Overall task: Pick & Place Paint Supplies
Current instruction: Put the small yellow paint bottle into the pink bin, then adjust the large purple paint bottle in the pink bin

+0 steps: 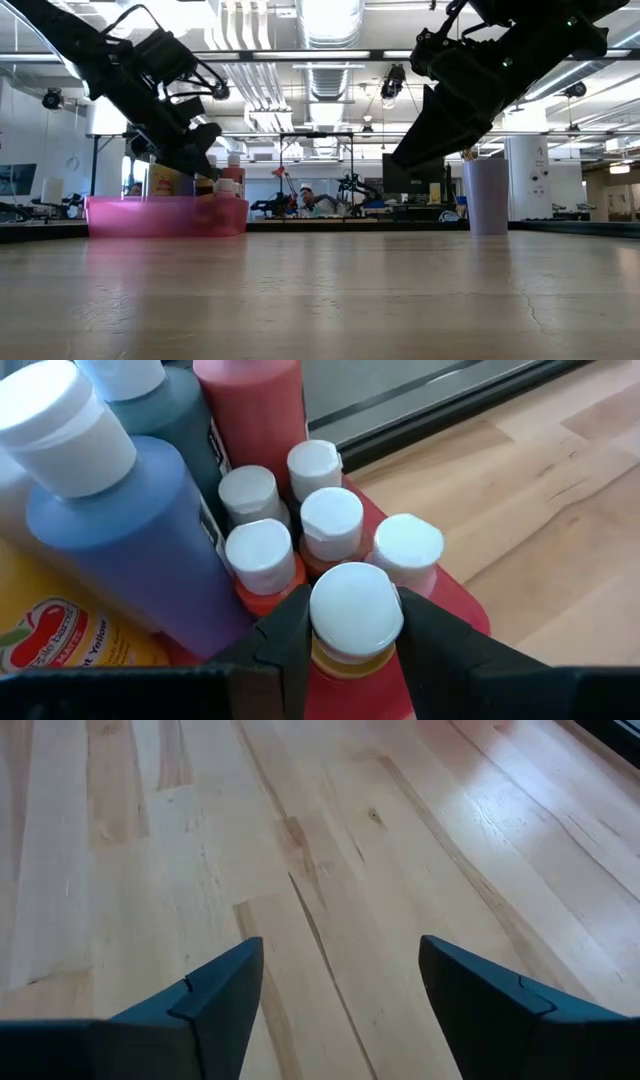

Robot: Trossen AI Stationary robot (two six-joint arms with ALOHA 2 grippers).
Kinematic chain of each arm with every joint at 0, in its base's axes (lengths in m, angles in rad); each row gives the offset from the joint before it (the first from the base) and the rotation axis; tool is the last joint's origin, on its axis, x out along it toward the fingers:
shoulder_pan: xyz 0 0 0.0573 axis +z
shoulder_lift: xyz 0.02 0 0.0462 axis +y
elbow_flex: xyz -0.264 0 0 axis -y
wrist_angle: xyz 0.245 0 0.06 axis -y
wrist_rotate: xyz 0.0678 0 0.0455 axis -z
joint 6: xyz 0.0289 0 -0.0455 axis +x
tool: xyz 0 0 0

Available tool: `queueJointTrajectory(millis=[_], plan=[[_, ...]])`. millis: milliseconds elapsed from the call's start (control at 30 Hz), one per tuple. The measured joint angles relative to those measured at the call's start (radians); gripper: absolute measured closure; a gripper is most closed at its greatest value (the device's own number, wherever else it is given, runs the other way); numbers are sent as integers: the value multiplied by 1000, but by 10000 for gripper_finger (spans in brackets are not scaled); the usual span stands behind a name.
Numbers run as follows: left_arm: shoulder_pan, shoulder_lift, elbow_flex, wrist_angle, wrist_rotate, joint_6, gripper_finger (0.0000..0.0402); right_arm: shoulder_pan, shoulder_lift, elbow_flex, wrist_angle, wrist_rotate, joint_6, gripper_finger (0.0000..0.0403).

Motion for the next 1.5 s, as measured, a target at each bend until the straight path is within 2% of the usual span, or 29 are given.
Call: queueJointTrajectory(millis=[467,667,1200,1333,1500], plan=[[27,112,0,80,4,19,275,0,0,0,0,0,0,163],[39,133,1,94,7,17,270,0,0,0,0,0,-4,152],[39,126,1,89,23,21,211,0,0,0,0,0,-4,107],[39,91,1,89,23,27,197,0,0,0,0,0,-4,100],[39,13,20,81,49,34,197,0,0,0,0,0,-4,95]])
